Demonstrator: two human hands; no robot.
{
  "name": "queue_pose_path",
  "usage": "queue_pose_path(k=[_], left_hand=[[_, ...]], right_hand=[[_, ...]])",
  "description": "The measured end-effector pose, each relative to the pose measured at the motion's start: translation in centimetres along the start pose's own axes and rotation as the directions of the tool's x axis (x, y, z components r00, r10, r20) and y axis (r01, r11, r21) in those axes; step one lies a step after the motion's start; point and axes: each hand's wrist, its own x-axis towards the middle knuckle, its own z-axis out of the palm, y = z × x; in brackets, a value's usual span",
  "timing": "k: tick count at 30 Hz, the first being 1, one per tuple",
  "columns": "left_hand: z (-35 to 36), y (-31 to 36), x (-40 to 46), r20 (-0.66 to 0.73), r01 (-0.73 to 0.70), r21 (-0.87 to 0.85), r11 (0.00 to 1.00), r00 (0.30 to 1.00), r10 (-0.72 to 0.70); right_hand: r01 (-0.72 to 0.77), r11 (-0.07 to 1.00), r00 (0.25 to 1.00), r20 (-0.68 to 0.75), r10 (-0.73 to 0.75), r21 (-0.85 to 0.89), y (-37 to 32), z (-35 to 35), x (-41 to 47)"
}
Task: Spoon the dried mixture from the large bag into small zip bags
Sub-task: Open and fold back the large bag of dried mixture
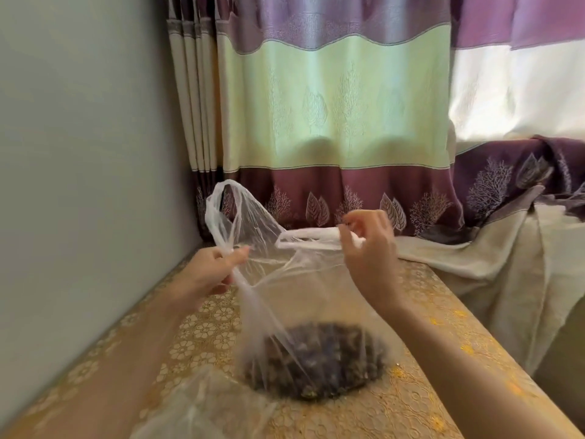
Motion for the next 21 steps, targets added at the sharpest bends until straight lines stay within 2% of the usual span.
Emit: queue_pose_path(k=[2, 3, 4, 6, 8, 10, 13, 15, 19, 21], left_hand=[[0.4, 0.1, -0.8, 0.091, -0.004, -0.021, 1.000, 0.996, 0.006], [0.6, 0.1, -1.1, 0.114, -0.007, -0.058, 0.998, 0.993, 0.014], [0.7, 0.2, -1.4, 0.129, -0.004, -0.098, 0.995, 0.991, 0.017], [0.8, 0.4, -1.9, 0.153, 0.034, -0.200, 0.979, 0.988, -0.004], [0.7, 0.3, -2.1, 0.189, 0.100, -0.353, 0.930, 0.981, -0.034], [0.5, -0.1, -2.2, 0.229, 0.161, -0.531, 0.832, 0.972, -0.042], [0.4, -1.1, -2.1, 0.241, 0.206, -0.727, 0.655, 0.970, -0.039], [0.2, -2.0, -2.1, 0.227, 0.220, -0.811, 0.543, 0.972, -0.056], [-0.2, -4.3, -2.0, 0.245, 0.265, -0.939, 0.218, 0.963, -0.115], [-0.2, -5.3, -2.3, 0.300, 0.321, -0.933, 0.160, 0.943, -0.140]], right_hand=[[0.300, 0.954, 0.942, 0.165, -0.292, -0.023, -1.8, 0.8, -0.6], [0.401, 0.916, 0.873, 0.311, -0.375, -0.021, -2.2, 1.4, -0.9], [0.452, 0.892, 0.789, 0.473, -0.392, -0.014, -2.5, 1.8, -1.2], [0.486, 0.871, 0.645, 0.702, -0.302, -0.071, -2.1, 2.5, -1.6], [0.462, 0.873, 0.575, 0.803, -0.160, -0.158, -1.1, 2.8, -1.7], [0.396, 0.903, 0.545, 0.834, -0.086, -0.166, -0.4, 2.5, -1.8], [0.276, 0.956, 0.542, 0.837, -0.072, -0.096, 0.5, 1.2, -2.6], [0.222, 0.968, 0.576, 0.817, -0.033, -0.118, 1.3, -0.1, -2.9], [0.125, 0.974, 0.780, 0.625, 0.023, -0.191, 4.3, -2.7, -3.7], [0.124, 0.969, 0.862, 0.507, 0.002, -0.214, 5.4, -3.8, -4.3]])
